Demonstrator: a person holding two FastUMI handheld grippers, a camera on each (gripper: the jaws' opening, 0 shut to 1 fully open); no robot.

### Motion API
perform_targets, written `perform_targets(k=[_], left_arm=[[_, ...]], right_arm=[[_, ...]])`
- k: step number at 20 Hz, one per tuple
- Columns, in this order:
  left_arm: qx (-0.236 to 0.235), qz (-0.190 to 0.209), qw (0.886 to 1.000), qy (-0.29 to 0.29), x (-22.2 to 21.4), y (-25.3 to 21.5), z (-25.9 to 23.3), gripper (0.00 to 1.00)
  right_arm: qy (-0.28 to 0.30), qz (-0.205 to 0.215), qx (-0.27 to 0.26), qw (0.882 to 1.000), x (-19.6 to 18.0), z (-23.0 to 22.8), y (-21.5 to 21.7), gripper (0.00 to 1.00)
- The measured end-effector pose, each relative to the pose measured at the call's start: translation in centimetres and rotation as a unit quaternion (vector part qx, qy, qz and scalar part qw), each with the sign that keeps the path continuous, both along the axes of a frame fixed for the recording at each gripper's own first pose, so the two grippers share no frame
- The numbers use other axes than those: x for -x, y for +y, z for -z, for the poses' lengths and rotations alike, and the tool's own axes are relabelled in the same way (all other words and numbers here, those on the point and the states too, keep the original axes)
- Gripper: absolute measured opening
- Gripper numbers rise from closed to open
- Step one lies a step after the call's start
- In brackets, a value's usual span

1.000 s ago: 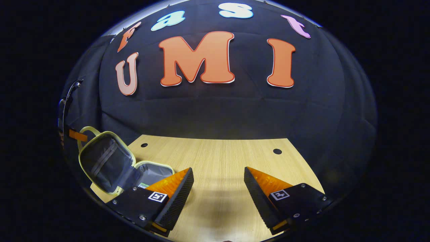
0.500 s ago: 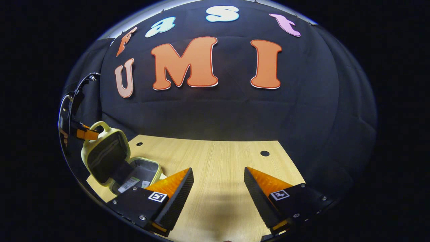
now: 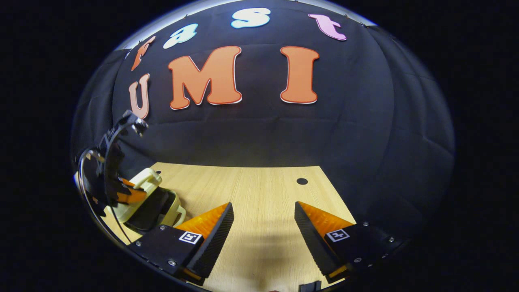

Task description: First open the suitcase, pack the skin care products into it, and then close the suitcase.

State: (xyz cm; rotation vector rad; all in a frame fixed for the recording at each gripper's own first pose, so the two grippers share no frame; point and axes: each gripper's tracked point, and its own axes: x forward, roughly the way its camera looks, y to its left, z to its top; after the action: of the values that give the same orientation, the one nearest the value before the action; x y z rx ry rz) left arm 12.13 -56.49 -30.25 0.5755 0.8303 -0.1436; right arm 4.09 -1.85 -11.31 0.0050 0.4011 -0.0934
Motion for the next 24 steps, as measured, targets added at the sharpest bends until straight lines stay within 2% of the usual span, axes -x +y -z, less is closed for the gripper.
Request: perform_targets(k=[5,11,14,16,19,20,24], left_arm=[[-0.005,-0.001,0.999,0.051,0.0,0.7,8.1,0.07],[-0.046,0.003,0.998,0.043,0.3,0.5,8.7,0.08],[-0.046,0.006,0.998,0.046,0.3,0.5,9.1,0.08],[-0.029,-0.007,0.998,0.046,0.6,0.6,9.0,0.21],[0.015,-0.039,0.999,0.001,1.1,0.2,6.8,0.40],[0.030,-0.047,0.998,-0.021,1.0,0.4,5.4,0.59],[0.101,-0.073,0.988,-0.094,1.5,-1.0,-0.1,0.98]], right_arm=[[0.012,0.004,0.010,1.000,0.4,0.8,-0.8,0.96],[0.030,-0.003,0.008,1.000,1.5,2.0,-0.8,0.96],[0.025,-0.004,0.005,1.000,1.9,1.5,-0.7,0.96],[0.027,-0.011,0.005,1.000,2.2,1.5,-0.7,0.96],[0.024,-0.022,0.007,0.999,2.6,1.2,-0.8,0.96],[0.024,-0.025,0.008,0.999,2.7,1.1,-0.9,0.96],[0.019,-0.037,-0.002,0.999,2.7,0.5,-1.1,0.96]])
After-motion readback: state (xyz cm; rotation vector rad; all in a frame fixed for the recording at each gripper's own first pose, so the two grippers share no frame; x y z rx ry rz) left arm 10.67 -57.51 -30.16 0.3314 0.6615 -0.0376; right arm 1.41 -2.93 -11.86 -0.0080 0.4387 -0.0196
